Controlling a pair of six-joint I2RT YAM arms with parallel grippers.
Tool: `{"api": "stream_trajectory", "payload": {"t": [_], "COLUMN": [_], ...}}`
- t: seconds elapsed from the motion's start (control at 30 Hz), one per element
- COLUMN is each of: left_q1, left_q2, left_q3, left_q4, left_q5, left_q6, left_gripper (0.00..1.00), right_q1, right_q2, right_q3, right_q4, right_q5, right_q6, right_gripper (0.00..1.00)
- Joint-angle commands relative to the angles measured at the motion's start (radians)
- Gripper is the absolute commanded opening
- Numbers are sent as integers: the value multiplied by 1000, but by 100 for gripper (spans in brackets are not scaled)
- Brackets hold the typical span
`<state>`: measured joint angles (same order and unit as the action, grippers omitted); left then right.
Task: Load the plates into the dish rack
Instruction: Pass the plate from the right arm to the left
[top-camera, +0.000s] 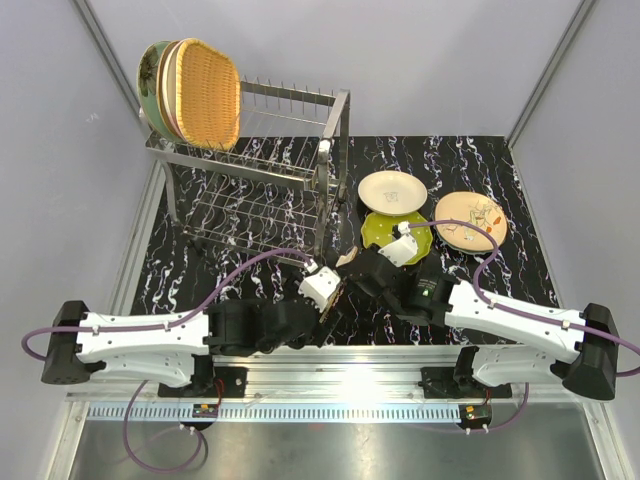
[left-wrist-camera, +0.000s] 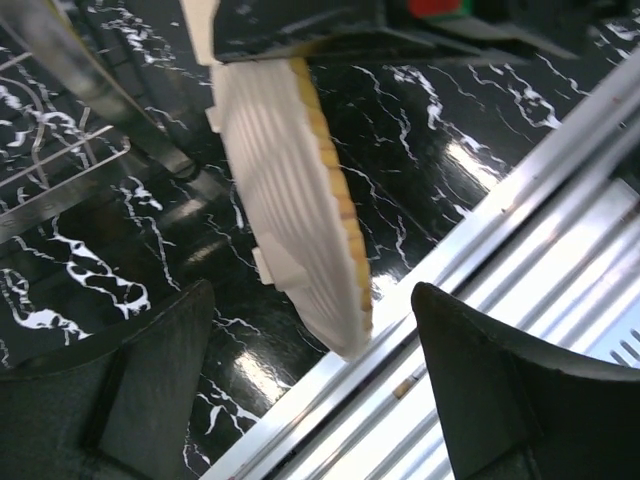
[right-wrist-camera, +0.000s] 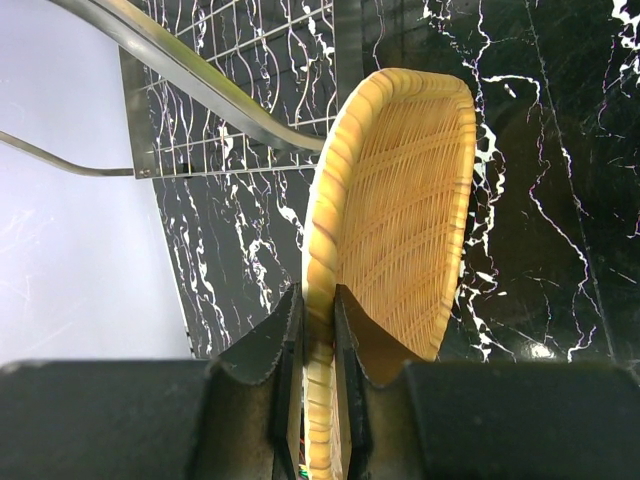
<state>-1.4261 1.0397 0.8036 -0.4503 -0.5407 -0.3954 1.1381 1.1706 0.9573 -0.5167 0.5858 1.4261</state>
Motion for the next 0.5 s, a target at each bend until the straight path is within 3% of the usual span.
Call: {"api": "stream_trajectory", "payload": {"t": [0.0,0.1,0.3,0.47], "left_q1": [-8,-10,-10,-8], "left_q2": [9,31,86,99], "left_q3": [11,6,-12,-14], "left_q4": [42,47,90,79], "left_q5": [-133,-166,-168,-194], "left_q6": [-34,-40,-39,-54], "left_gripper": [78,71,47,32], "right_q1": [6,5,6,5], "right_q2": [-6,-11,-6,1], "right_q3": [47,49,37,31], "right_q4": [73,73,96,121], "right_q5": [40,37,16,-4], "right_q6": [33,34,31,20], "right_gripper": [0,0,1,8]}}
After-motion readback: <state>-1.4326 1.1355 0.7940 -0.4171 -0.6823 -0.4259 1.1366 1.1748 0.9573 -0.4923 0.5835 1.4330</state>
